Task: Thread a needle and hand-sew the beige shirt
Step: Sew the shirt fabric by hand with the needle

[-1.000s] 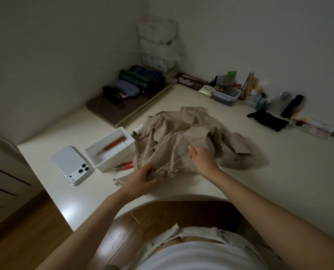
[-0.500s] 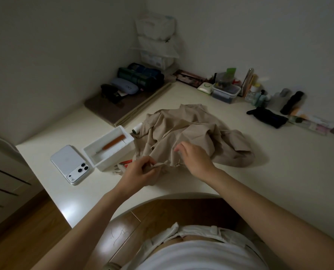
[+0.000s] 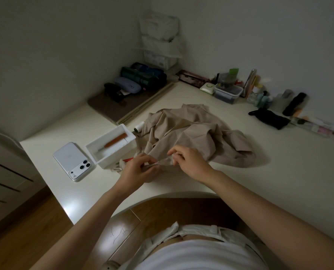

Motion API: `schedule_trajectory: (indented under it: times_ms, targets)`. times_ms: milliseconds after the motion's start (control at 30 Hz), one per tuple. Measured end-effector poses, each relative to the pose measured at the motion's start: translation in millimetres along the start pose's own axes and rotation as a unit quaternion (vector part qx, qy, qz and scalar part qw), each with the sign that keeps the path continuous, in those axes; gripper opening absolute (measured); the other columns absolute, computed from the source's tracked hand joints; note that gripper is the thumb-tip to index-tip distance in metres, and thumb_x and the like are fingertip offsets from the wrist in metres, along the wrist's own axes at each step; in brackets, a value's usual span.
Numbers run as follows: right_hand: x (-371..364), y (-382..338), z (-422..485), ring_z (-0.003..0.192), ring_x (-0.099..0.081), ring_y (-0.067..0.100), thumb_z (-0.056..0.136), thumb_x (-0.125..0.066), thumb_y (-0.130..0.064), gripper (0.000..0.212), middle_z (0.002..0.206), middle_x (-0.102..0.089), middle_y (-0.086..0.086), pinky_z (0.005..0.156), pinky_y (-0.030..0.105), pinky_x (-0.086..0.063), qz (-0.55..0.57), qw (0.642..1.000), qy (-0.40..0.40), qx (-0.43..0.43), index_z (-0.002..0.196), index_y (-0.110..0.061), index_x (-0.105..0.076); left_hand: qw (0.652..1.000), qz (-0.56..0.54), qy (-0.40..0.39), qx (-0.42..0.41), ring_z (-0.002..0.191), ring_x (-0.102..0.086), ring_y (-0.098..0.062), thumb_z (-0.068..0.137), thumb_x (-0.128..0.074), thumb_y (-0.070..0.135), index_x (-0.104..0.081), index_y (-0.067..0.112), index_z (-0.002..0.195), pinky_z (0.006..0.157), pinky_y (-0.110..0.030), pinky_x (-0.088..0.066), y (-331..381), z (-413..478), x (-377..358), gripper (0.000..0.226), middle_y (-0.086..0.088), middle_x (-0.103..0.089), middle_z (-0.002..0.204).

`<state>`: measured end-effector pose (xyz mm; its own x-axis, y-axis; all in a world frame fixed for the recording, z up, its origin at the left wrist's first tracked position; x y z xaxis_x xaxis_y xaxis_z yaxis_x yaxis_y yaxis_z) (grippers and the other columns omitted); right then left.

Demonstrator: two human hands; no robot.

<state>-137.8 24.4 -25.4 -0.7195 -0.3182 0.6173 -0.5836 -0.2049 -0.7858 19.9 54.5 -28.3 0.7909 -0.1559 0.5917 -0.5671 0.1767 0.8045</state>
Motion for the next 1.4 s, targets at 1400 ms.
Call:
schedule_trajectory:
  times_ms: [1400]
  targets:
    - [-14.6,-10.3,-7.9,0.071,-0.059,-0.008,0.097,-0.049,-0.007,0.013,0.082,-0.063,-0.005,0.072,0.012,-0.048,0.204,0.976,-0.079,-0.007,0.095,-0.012,-0.061,0.970,-0.216,-0.049,0.101,0.067,-0.042,-0.024,0.084,-0.055,0.040,-0.067,0.016,0.088,0.050,-0.027,-0.032,13.3,-7.5,-7.5,0.027,-0.013,-0.054,0.081]
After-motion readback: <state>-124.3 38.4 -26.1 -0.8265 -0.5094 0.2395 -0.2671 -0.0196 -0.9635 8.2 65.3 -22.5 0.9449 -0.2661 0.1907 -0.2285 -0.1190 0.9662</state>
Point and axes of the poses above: each hand's wrist, its own z-axis towards the middle knuckle, its own x-axis out of the back of the hand, y = z × x, the point moved 7 cm from there along z, towards the middle knuckle
